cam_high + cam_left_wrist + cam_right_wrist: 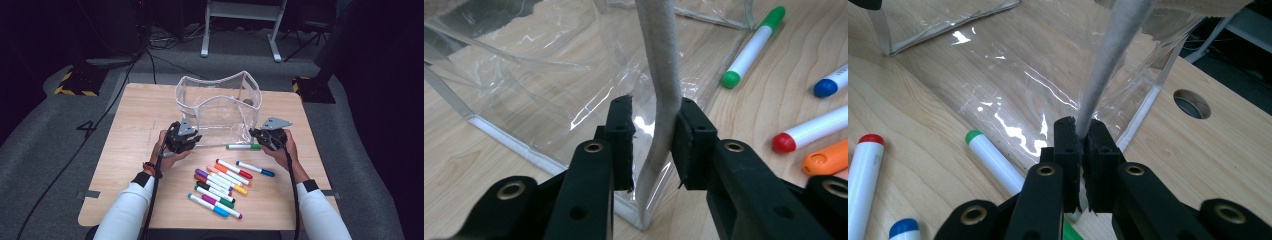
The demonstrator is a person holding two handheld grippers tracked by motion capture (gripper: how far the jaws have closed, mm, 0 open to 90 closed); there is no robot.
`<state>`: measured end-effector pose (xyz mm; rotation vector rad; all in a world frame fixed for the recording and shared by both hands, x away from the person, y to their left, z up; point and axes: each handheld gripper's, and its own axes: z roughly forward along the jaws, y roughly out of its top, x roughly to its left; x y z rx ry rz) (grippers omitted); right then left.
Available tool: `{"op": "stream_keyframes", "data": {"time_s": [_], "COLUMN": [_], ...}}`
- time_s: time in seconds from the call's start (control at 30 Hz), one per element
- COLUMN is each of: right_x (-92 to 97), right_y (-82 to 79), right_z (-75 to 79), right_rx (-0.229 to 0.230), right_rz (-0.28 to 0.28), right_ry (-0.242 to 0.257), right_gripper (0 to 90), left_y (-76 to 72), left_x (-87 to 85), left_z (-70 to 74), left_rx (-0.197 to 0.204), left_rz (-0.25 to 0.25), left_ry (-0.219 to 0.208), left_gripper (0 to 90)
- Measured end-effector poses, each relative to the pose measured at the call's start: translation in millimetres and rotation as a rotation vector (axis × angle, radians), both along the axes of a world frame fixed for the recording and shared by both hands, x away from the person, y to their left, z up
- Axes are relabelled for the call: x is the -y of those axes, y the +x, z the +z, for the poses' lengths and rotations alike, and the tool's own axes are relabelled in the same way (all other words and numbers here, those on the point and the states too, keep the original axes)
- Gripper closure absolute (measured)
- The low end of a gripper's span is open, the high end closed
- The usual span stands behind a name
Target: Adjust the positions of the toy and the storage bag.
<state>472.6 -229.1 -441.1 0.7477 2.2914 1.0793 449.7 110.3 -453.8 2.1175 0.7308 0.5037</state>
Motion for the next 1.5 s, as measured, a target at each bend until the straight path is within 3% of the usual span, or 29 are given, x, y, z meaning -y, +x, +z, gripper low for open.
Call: {"op": "stream_keyframes", "data": {"time_s": [0.3, 0.67, 0.93, 1.1, 1.2, 1.5], "right_x": [29.4, 51.5, 59.3, 60.2, 57.8, 58.8], "right_y": [-16.0, -38.1, -57.5, -62.2, -62.1, -67.7], "right_z": [1.7, 2.1, 3.5, 2.8, 0.8, -0.2], "right_rx": [-0.027, -0.050, -0.050, -0.053, -0.063, -0.067], "right_rz": [0.010, 0.005, 0.015, 0.018, 0.030, 0.037], "right_ry": [0.019, 0.040, 0.018, 0.029, 0.055, 0.067], "right_gripper": [86.6, 86.5, 86.3, 85.9, 85.7, 87.5], "left_y": [-3.6, -11.9, -15.1, -18.1, -20.0, -26.8], "left_x": [16.9, 31.1, 36.0, 29.6, 23.3, 5.8], "left_z": [0.9, 3.0, 3.1, 6.0, 5.7, 6.3], "left_rx": [0.002, -0.008, -0.016, 0.001, 0.000, -0.003], "left_rz": [-0.062, -0.131, -0.149, -0.137, -0.129, -0.146], "left_ry": [0.004, 0.018, 0.014, 0.030, 0.021, 0.015], "left_gripper": [79.2, 79.0, 79.6, 86.4, 87.0, 87.2]}}
